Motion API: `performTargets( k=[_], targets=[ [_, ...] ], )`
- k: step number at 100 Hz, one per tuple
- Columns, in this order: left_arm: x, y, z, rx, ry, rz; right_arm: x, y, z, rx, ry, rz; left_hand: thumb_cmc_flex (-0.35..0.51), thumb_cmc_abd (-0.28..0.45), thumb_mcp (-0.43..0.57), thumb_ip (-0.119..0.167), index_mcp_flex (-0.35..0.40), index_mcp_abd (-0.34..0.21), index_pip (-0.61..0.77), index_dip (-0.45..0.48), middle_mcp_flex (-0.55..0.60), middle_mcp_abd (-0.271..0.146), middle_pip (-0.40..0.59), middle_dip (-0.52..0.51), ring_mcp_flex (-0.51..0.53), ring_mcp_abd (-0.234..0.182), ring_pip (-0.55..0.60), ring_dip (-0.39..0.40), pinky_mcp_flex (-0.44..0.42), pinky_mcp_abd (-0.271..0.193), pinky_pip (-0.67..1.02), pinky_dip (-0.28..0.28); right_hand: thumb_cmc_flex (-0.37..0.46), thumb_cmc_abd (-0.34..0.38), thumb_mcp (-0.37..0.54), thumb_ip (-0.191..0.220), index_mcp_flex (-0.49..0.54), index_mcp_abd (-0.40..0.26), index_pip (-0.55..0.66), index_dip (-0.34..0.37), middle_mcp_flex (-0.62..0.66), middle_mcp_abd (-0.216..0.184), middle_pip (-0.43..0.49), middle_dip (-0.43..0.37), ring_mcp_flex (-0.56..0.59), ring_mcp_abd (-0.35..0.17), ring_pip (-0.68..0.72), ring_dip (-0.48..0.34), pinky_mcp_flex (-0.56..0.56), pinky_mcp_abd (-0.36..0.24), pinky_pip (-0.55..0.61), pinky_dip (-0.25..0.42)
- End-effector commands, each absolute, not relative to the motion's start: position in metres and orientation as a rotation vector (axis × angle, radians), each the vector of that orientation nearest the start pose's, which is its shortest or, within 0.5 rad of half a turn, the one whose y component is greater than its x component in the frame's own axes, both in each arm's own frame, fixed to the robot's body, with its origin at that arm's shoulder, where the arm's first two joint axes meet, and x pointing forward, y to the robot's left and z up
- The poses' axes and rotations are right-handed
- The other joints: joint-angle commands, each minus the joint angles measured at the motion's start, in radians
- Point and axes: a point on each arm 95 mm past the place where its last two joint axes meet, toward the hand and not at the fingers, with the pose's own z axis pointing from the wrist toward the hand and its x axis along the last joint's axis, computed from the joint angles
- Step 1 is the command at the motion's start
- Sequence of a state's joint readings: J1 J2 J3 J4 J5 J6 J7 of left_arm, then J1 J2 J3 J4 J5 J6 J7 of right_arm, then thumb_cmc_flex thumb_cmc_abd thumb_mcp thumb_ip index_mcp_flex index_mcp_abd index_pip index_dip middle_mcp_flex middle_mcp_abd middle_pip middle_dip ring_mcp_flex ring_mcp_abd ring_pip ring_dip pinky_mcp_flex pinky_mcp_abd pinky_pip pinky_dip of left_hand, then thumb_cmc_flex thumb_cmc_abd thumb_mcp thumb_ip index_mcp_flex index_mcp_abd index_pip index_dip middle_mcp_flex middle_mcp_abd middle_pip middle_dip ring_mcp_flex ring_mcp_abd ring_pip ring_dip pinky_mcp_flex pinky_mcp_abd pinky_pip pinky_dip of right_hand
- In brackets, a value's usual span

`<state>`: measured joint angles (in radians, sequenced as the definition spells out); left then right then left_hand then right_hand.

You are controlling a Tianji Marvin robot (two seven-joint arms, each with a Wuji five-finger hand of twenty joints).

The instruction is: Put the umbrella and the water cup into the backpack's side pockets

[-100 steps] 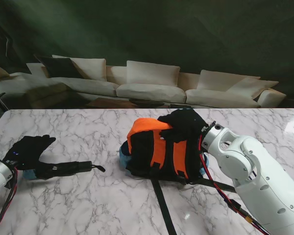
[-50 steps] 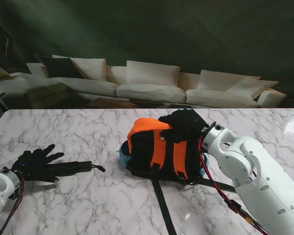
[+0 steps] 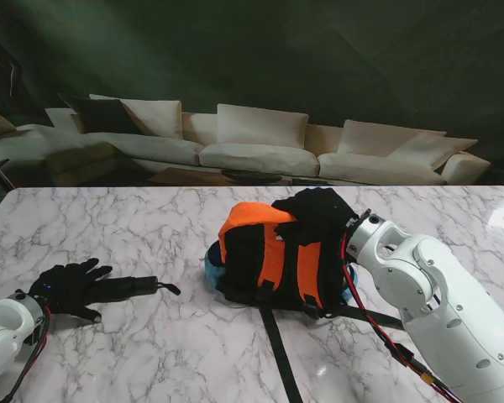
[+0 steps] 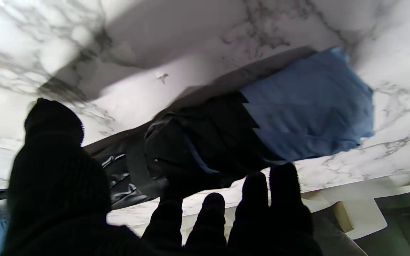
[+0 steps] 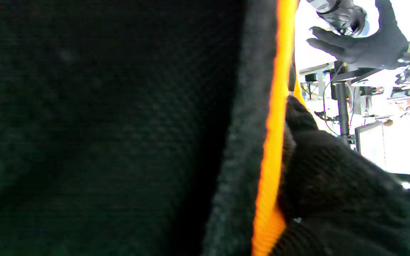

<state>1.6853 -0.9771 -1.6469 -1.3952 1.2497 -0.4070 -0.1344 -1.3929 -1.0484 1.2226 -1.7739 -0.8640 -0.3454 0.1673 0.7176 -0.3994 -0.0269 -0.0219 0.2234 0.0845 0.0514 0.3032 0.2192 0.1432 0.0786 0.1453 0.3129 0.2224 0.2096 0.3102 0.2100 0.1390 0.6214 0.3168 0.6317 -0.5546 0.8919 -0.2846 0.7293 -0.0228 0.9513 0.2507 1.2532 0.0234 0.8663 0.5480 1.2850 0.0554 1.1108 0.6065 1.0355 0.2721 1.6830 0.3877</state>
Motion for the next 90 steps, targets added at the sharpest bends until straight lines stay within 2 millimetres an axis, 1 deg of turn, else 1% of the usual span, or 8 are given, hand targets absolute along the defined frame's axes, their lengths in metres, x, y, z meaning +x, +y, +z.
performTargets(
  k=[1, 12, 29, 52, 69, 79, 86, 90],
  targets=[
    [0.372, 0.205, -0.363, -1.192, 1.835, -0.943, 0.419, 0.040, -0.217, 0.838, 1.734, 1.800, 0.038, -0.047, 0.014, -0.018, -0.022, 0.025, 0.013, 0.018, 0.021, -0.011, 0.031, 0.021, 0.017, -0.005, 0.020, 0.010, 0.009, -0.039, 0.039, 0.021, 0.096, 0.073, 0.085, 0.042, 0.029, -0.151, 0.053, -0.007, -0.003, -0.029, 0.023, 0.001, 0.031, -0.007, 0.009, -0.008, 0.001, -0.009, 0.024, 0.014],
    [0.371, 0.208, -0.364, -1.191, 1.835, -0.924, 0.419, 0.041, -0.217, 0.837, 1.735, 1.801, 0.042, -0.043, 0.015, -0.017, -0.025, 0.018, 0.013, 0.029, 0.020, -0.018, 0.044, 0.036, 0.013, 0.002, 0.025, 0.018, 0.000, -0.044, 0.056, 0.030, 0.097, 0.073, 0.085, 0.042, 0.029, -0.150, 0.053, -0.007, -0.003, -0.029, 0.024, 0.001, 0.031, -0.007, 0.009, -0.008, 0.001, -0.003, 0.022, 0.014],
    [0.370, 0.211, -0.364, -1.170, 1.828, -0.908, 0.419, 0.041, -0.217, 0.839, 1.735, 1.802, 0.030, -0.024, 0.013, -0.016, -0.013, -0.013, 0.011, 0.032, 0.014, -0.037, 0.041, 0.040, -0.011, 0.012, 0.016, 0.020, -0.028, -0.016, 0.041, 0.024, 0.097, 0.072, 0.085, 0.041, 0.029, -0.151, 0.052, -0.008, -0.003, -0.030, 0.025, 0.001, 0.031, -0.007, 0.010, -0.007, 0.001, -0.004, 0.021, 0.014],
    [0.369, 0.215, -0.364, -1.167, 1.821, -0.885, 0.419, 0.041, -0.218, 0.841, 1.732, 1.804, 0.039, -0.012, 0.017, -0.013, 0.026, -0.028, 0.027, 0.042, 0.052, -0.049, 0.053, 0.051, 0.005, 0.008, 0.021, 0.027, -0.016, -0.024, 0.046, 0.025, 0.097, 0.073, 0.085, 0.042, 0.029, -0.150, 0.053, -0.008, -0.002, -0.029, 0.025, 0.000, 0.031, -0.007, 0.011, -0.006, 0.001, -0.001, 0.021, 0.014],
    [0.370, 0.215, -0.368, -1.170, 1.833, -0.868, 0.420, 0.041, -0.219, 0.842, 1.732, 1.805, 0.057, -0.006, 0.020, -0.009, 0.043, -0.010, 0.041, 0.049, 0.105, -0.016, 0.075, 0.068, 0.045, -0.009, 0.038, 0.039, 0.011, -0.054, 0.080, 0.040, 0.096, 0.073, 0.085, 0.041, 0.029, -0.149, 0.053, -0.008, -0.002, -0.029, 0.025, 0.000, 0.031, -0.007, 0.010, -0.006, -0.001, -0.005, 0.019, 0.014],
    [0.371, 0.213, -0.372, -1.189, 1.828, -0.870, 0.420, 0.041, -0.219, 0.842, 1.733, 1.806, 0.117, -0.016, 0.036, 0.003, 0.047, -0.009, 0.077, 0.085, 0.163, -0.001, 0.107, 0.104, 0.098, -0.022, 0.070, 0.067, 0.044, -0.090, 0.134, 0.061, 0.098, 0.073, 0.086, 0.042, 0.029, -0.151, 0.053, -0.008, -0.003, -0.029, 0.025, 0.000, 0.031, -0.008, 0.010, -0.007, 0.004, 0.000, 0.021, 0.015],
    [0.371, 0.213, -0.375, -1.196, 1.823, -0.867, 0.421, 0.042, -0.219, 0.841, 1.735, 1.807, 0.167, -0.014, 0.087, 0.013, 0.068, -0.027, 0.121, 0.127, 0.227, -0.026, 0.155, 0.148, 0.150, -0.029, 0.107, 0.101, 0.086, -0.115, 0.181, 0.075, 0.097, 0.073, 0.085, 0.041, 0.029, -0.149, 0.053, -0.009, -0.002, -0.029, 0.026, 0.000, 0.031, -0.007, 0.010, -0.007, 0.002, -0.001, 0.020, 0.015],
    [0.372, 0.213, -0.377, -1.197, 1.820, -0.864, 0.421, 0.042, -0.219, 0.841, 1.736, 1.808, 0.211, -0.005, 0.128, 0.015, 0.096, -0.065, 0.155, 0.152, 0.287, -0.080, 0.183, 0.167, 0.191, -0.032, 0.132, 0.122, 0.120, -0.128, 0.209, 0.082, 0.097, 0.073, 0.085, 0.041, 0.028, -0.150, 0.052, -0.009, -0.003, -0.029, 0.026, 0.000, 0.031, -0.007, 0.010, -0.006, 0.001, -0.001, 0.020, 0.015]
  ],
)
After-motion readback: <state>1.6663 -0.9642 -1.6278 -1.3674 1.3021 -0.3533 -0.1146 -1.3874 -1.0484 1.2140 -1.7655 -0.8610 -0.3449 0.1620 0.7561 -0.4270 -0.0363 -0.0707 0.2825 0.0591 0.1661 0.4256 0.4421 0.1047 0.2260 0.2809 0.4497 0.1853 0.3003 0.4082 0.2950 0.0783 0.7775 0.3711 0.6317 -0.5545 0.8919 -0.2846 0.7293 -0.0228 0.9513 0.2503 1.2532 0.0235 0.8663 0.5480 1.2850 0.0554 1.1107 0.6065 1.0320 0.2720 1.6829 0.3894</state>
